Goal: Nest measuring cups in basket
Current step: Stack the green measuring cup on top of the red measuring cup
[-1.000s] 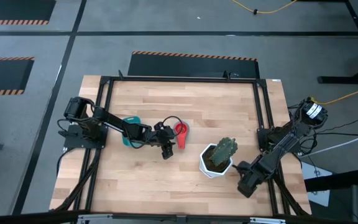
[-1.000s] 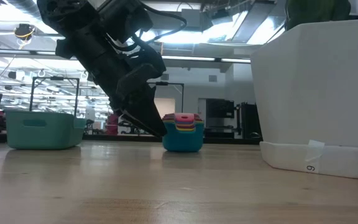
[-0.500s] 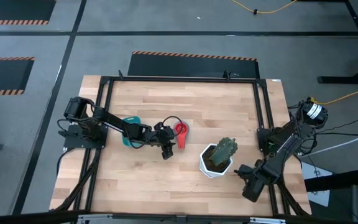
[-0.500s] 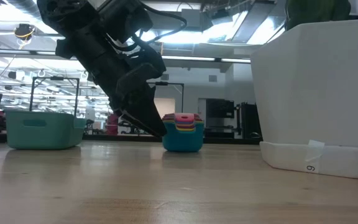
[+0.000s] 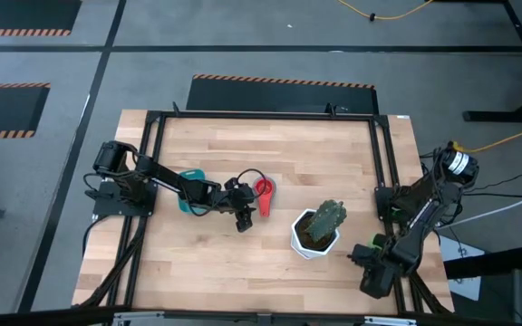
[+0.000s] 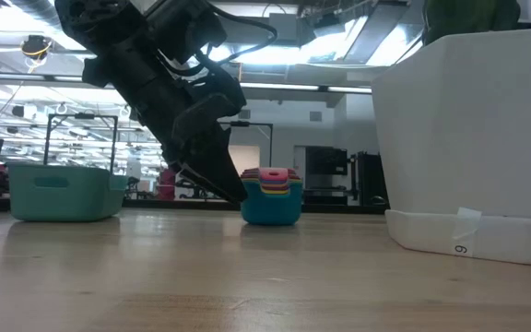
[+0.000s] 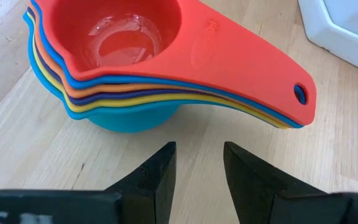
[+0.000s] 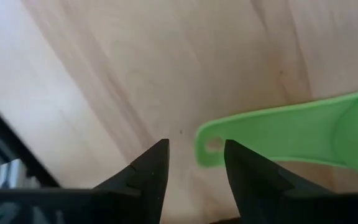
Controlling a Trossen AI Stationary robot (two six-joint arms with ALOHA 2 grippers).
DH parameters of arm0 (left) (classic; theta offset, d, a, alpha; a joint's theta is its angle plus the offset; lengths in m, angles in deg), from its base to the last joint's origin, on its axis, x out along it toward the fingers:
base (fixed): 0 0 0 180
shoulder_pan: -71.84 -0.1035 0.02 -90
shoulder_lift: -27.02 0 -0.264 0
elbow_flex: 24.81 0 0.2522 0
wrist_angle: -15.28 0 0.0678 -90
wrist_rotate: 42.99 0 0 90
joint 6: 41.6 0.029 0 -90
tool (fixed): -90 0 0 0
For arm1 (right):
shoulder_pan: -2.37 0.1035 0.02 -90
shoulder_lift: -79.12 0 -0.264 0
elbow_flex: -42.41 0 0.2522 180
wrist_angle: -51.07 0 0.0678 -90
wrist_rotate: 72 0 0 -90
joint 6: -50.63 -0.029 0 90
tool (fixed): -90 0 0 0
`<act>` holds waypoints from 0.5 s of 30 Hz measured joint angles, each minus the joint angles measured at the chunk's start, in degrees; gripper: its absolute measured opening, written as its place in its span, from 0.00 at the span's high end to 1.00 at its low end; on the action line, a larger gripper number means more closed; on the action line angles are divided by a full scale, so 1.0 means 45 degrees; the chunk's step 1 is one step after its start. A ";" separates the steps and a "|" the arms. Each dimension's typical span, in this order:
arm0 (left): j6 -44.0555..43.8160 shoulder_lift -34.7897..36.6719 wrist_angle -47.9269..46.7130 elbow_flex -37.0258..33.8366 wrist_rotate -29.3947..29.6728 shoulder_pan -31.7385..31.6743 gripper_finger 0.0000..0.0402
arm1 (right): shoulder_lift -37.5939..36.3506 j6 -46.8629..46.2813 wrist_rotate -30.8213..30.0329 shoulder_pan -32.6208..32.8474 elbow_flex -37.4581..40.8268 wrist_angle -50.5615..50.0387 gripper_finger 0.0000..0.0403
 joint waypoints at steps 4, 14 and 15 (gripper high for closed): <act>0.0000 0.0000 0.0000 0.0000 -0.0004 0.0001 0.68 | 0.0528 0.0010 0.0005 0.0082 0.0000 0.0000 0.60; 0.0000 0.0000 0.0000 0.0000 -0.0004 0.0005 0.68 | 0.1088 0.0044 0.0034 0.0072 -0.0051 -0.0100 0.60; 0.0000 0.0000 0.0000 0.0000 -0.0004 0.0005 0.68 | 0.1074 0.0044 0.0032 0.0072 -0.0049 -0.0097 0.60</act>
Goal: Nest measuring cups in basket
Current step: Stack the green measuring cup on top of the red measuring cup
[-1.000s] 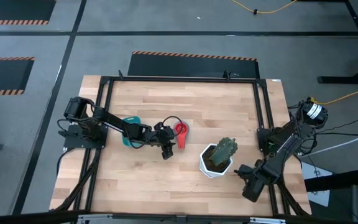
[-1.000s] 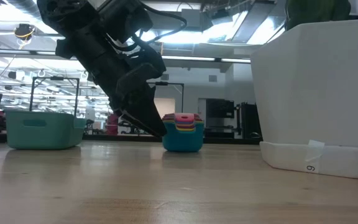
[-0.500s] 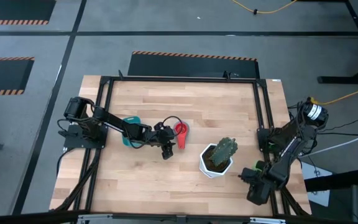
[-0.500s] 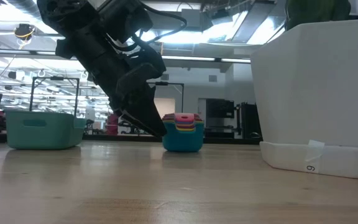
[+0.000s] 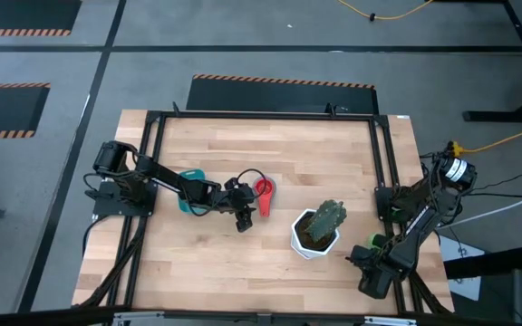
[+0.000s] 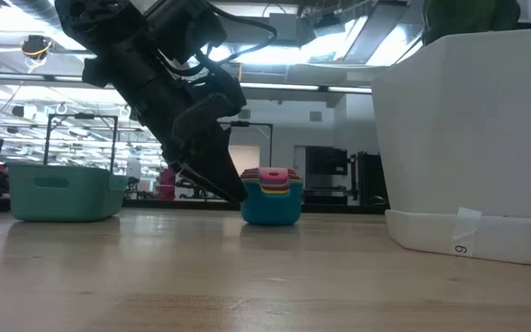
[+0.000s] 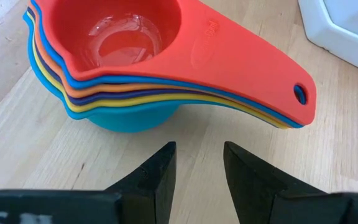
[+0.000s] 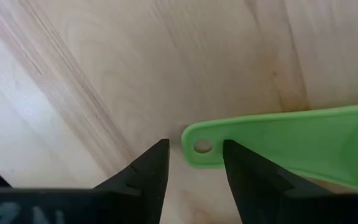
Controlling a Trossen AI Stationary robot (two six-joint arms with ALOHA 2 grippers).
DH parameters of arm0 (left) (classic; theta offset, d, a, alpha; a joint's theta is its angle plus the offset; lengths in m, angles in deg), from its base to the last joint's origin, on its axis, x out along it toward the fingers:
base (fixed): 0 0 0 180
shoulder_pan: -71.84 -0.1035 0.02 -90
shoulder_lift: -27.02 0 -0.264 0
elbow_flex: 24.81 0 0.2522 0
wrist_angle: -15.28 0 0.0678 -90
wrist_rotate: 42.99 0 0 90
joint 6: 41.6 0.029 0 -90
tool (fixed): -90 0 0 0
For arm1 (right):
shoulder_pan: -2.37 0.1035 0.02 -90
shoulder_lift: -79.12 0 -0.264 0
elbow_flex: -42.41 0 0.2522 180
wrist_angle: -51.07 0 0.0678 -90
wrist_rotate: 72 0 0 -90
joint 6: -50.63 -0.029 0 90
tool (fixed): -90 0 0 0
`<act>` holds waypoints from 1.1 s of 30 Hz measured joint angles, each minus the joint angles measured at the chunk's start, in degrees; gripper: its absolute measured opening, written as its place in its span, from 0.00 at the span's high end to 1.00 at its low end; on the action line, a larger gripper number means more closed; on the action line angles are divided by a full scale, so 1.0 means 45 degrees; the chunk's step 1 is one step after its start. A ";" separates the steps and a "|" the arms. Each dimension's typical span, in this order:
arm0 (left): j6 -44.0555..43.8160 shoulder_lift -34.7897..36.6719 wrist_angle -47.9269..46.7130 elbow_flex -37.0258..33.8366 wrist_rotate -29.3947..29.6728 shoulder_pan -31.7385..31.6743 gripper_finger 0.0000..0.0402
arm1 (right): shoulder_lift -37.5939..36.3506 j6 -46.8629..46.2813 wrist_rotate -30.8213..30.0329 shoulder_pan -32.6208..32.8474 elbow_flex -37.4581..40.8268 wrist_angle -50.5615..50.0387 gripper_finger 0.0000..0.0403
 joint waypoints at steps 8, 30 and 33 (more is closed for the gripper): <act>0.0000 0.0000 0.0000 0.0000 0.0000 0.0000 0.68 | 0.0011 0.0018 -0.0718 0.0010 0.0010 -0.0738 0.61; 0.0000 -0.0002 0.0002 0.0000 0.0001 0.0000 0.68 | 0.0036 0.4332 -0.2203 -0.1296 0.0029 -0.1934 0.60; 0.0000 0.0000 0.0000 0.0000 0.0000 0.0000 0.68 | 0.0013 0.4977 -0.2361 -0.1588 0.0036 -0.2204 0.60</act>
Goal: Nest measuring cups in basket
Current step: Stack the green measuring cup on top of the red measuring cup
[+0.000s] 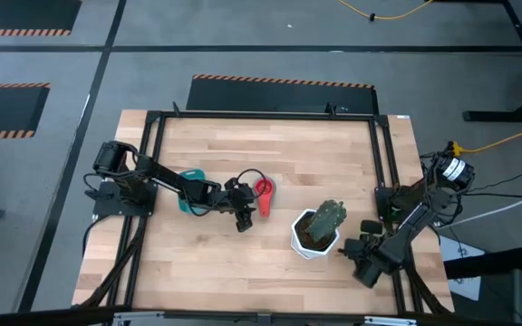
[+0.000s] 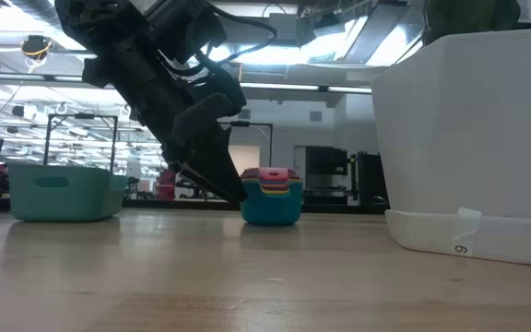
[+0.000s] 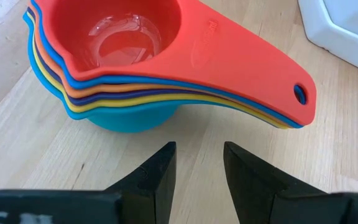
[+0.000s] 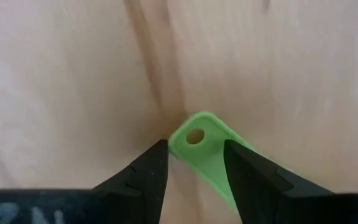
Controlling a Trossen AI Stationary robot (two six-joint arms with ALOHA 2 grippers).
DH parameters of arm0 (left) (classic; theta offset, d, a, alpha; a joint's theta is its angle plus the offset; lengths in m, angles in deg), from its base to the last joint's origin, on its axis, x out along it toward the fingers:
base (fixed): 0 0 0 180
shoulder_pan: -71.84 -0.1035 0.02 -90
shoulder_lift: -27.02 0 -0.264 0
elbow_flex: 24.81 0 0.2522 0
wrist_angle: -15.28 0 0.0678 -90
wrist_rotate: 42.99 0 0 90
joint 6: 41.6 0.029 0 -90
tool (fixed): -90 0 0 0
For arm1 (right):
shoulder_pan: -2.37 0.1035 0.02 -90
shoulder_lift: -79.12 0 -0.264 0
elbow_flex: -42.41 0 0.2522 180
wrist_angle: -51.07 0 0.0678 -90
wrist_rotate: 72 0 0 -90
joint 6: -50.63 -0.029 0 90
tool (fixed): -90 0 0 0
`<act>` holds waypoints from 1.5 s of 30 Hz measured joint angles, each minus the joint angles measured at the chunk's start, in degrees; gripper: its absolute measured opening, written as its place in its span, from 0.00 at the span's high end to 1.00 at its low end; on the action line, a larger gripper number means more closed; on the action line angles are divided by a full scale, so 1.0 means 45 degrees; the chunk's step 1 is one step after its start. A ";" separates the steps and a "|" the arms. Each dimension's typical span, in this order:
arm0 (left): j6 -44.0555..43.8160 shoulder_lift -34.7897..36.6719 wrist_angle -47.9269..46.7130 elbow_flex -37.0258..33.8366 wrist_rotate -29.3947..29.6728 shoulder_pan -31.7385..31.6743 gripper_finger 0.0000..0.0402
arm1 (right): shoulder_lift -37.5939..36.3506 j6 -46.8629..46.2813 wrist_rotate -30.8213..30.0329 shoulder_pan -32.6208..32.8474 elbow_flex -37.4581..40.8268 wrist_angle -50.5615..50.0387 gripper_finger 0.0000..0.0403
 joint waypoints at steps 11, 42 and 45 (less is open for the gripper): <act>0.0000 -0.0002 0.0005 0.0000 -0.0031 -0.0002 0.68 | -0.1565 -0.0008 -0.0634 -0.0238 -0.0133 -0.1161 0.60; 0.0015 0.0000 0.0005 0.0000 -0.0146 0.0000 0.68 | -0.2086 -0.0013 0.1114 -0.0743 0.0931 -0.4524 0.60; 0.0015 0.0000 0.0005 0.0000 -0.0146 0.0000 0.68 | -0.2086 0.0016 0.1071 -0.0927 0.1135 -0.4232 0.60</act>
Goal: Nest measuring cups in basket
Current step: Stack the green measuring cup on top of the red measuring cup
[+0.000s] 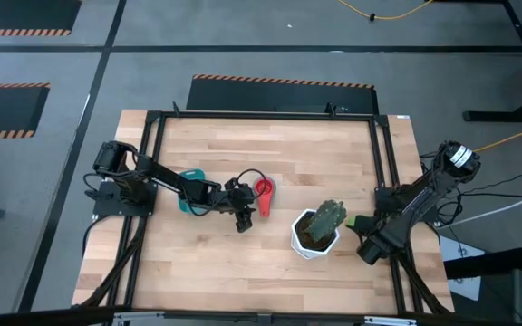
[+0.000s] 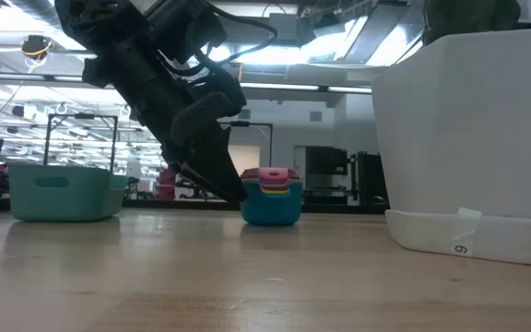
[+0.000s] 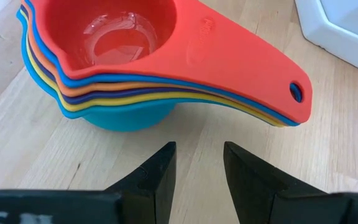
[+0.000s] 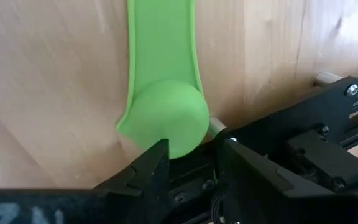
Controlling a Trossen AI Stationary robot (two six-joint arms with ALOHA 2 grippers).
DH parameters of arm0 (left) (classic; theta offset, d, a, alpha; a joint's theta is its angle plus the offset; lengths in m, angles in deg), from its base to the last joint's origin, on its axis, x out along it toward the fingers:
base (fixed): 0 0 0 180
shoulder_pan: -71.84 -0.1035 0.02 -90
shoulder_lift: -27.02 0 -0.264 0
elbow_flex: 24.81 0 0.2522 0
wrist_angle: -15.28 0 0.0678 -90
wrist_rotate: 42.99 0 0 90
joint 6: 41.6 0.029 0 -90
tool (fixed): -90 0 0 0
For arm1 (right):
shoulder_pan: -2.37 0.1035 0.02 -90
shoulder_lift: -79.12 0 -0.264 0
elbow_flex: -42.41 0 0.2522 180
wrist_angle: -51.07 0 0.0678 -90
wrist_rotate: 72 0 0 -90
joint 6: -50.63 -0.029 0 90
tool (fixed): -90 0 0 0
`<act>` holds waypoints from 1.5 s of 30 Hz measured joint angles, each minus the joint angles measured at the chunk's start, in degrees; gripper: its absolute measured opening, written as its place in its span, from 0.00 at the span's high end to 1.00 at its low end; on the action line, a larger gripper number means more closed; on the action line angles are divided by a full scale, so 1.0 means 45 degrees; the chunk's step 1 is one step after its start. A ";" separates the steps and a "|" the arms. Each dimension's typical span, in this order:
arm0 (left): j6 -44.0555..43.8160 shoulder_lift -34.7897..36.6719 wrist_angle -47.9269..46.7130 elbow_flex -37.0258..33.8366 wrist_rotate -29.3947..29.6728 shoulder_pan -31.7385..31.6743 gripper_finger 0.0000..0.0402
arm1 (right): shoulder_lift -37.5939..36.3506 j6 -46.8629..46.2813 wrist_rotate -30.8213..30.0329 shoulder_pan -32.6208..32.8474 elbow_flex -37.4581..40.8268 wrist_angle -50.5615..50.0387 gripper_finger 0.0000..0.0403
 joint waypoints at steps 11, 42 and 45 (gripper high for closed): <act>0.0005 0.0000 0.0000 0.0000 0.0000 -0.0002 0.68 | 0.0000 0.0738 -0.0622 -0.1404 0.0044 0.0185 0.60; 0.0000 0.0000 -0.0005 0.0000 -0.0078 0.0035 0.68 | -0.0015 0.3963 -0.1022 -0.3823 0.0087 0.1879 0.60; 0.0005 0.0000 -0.0005 0.0000 -0.0076 0.0116 0.68 | -0.0010 0.3952 -0.0539 -0.3823 -0.0002 0.0718 0.60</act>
